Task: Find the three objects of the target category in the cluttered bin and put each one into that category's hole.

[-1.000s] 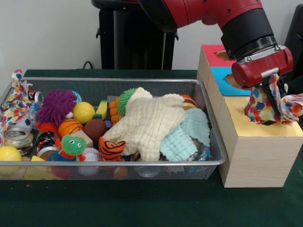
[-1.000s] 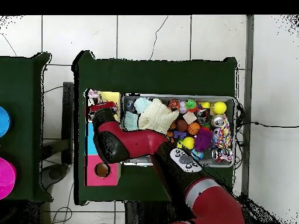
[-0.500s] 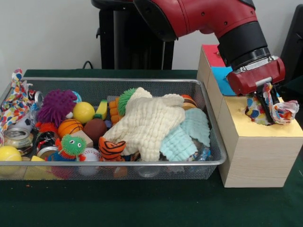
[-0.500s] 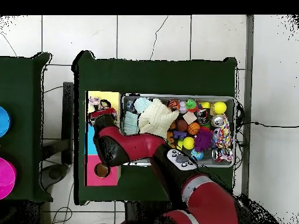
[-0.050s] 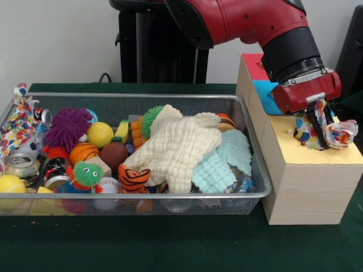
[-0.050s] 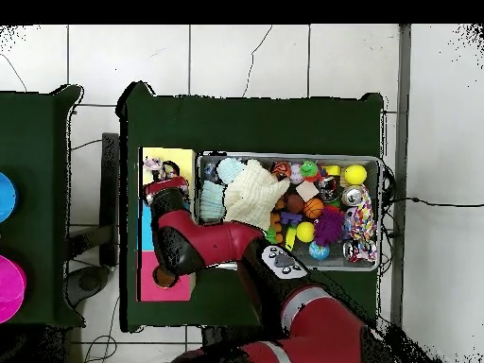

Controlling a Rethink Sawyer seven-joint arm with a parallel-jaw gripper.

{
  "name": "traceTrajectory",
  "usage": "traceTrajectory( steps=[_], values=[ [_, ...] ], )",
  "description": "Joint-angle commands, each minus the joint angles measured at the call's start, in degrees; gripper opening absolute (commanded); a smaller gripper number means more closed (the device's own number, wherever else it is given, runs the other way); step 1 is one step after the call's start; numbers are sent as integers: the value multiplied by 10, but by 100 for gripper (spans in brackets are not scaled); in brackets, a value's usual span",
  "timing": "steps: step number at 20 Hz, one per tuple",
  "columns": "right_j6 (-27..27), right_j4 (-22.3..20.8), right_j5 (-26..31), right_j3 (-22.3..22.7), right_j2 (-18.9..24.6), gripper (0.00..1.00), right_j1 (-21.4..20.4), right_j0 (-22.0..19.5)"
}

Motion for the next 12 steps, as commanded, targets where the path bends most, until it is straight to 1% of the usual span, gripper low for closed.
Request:
traceTrajectory(
  steps=[1,5,8,11,12],
  values=[
    [58,37,88,0,-104,0,27,29],
    [40,64,117,-12,-151,0,22,66],
    [31,88,121,-27,-189,0,32,98],
    [39,89,106,-29,-195,0,37,103],
    [39,92,111,-29,-198,0,33,106]
  ],
)
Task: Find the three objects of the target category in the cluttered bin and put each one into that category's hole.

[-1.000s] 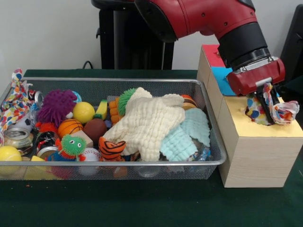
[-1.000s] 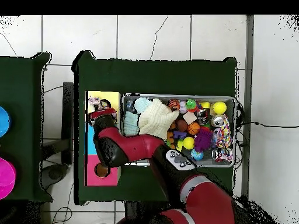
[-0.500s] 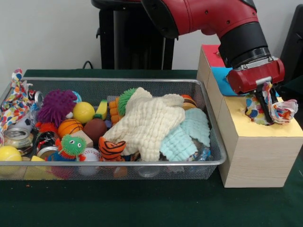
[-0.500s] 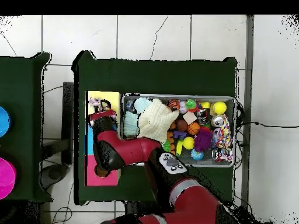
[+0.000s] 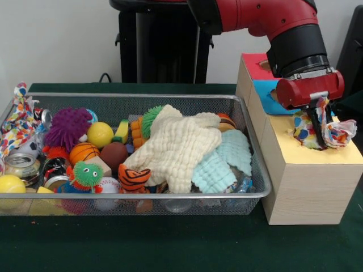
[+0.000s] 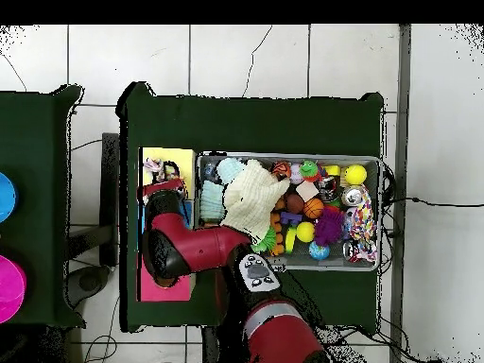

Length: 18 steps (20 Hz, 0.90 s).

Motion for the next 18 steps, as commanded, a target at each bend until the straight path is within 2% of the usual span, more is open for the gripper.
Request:
traceTrajectory(
  steps=[1,7,13,18],
  values=[
    [41,39,112,-14,-100,0,53,12],
    [63,28,98,-11,-93,0,46,-1],
    [74,-11,96,-6,-63,0,45,-38],
    [65,0,108,-25,-67,0,73,-27]
  ],
)
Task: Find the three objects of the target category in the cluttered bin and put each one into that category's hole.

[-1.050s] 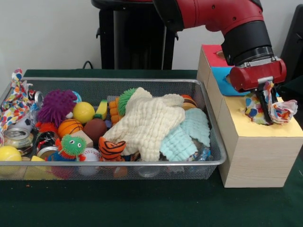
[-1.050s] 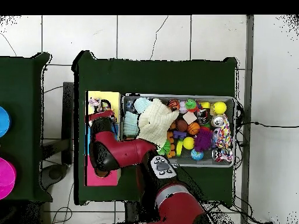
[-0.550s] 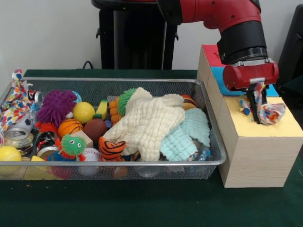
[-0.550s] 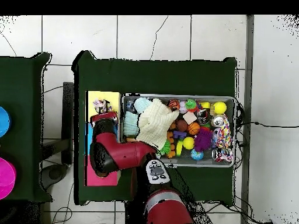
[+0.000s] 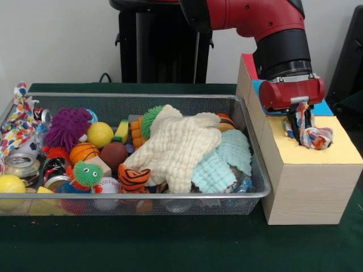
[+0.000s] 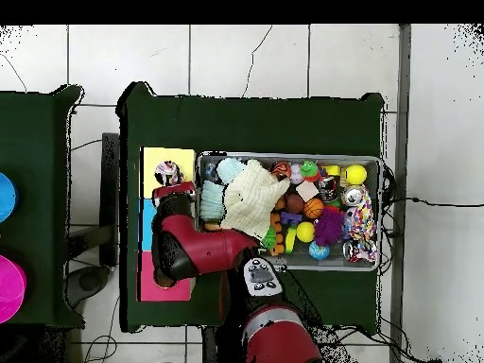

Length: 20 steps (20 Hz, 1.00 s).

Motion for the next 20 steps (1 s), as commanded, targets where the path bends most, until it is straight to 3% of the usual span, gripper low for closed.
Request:
traceTrajectory(
  steps=[1,10,14,20],
  values=[
    [66,8,102,-24,-33,0,71,-29],
    [52,127,183,-64,-102,0,103,60],
    [49,143,210,-69,-108,0,97,68],
    [66,126,216,-61,-82,0,91,48]
  ],
)
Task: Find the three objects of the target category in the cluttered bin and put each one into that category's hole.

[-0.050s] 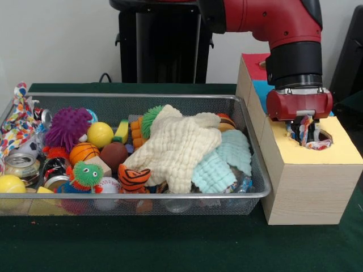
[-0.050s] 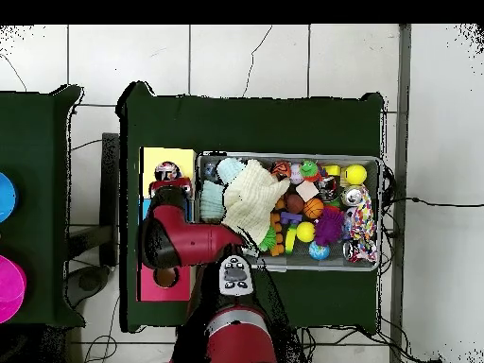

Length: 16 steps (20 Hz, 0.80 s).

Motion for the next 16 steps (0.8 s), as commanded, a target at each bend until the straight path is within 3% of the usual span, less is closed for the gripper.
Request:
traceTrajectory(
  steps=[1,7,8,16],
  values=[
    [69,20,137,-6,-7,0,68,-37],
    [84,0,135,8,28,0,62,-60],
    [84,-5,129,11,36,100,61,-67],
    [81,-2,129,16,39,100,60,-72]
  ],
)
